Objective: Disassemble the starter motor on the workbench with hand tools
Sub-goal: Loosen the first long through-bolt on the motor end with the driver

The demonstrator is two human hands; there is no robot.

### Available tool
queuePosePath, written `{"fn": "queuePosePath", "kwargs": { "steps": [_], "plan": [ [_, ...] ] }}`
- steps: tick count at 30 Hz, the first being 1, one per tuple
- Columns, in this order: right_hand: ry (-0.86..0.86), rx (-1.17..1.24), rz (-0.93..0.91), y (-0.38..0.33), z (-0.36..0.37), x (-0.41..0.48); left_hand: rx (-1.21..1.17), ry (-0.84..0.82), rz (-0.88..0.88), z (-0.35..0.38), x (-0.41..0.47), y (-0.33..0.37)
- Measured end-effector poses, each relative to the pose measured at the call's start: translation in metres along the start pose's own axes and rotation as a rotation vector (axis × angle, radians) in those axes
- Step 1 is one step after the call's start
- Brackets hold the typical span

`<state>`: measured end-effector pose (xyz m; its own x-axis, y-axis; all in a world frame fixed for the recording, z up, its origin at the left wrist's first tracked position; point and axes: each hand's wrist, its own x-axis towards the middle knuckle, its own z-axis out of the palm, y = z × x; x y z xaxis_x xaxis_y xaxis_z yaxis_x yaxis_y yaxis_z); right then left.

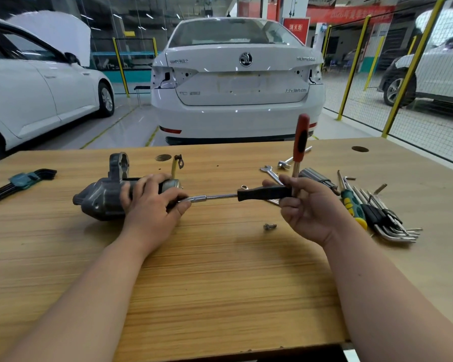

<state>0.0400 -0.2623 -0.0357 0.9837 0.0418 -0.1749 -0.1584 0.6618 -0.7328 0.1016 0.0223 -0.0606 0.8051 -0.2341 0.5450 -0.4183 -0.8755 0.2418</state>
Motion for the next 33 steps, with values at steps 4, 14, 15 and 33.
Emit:
{"fn": "queuePosePath", "kwargs": {
  "steps": [4, 14, 15, 33],
  "plan": [
    [0.146, -0.321, -0.047, 0.004, 0.002, 0.005, 0.014, 0.002, -0.013, -0.001, -0.001, -0.005],
    [0.496, -1.016, -0.096, 0.012, 0.008, 0.013, 0.014, 0.052, -0.008, 0.003, -0.003, -0.007],
    [0.509, -1.032, -0.132, 0.014, 0.009, 0.013, 0.022, 0.047, -0.01, 0.005, -0.002, -0.006],
    [0.393, -1.445, -0.218, 0.021, 0.011, 0.021, 0.142, 0.07, -0.063, 0.017, 0.012, -0.007]
  ]
}}
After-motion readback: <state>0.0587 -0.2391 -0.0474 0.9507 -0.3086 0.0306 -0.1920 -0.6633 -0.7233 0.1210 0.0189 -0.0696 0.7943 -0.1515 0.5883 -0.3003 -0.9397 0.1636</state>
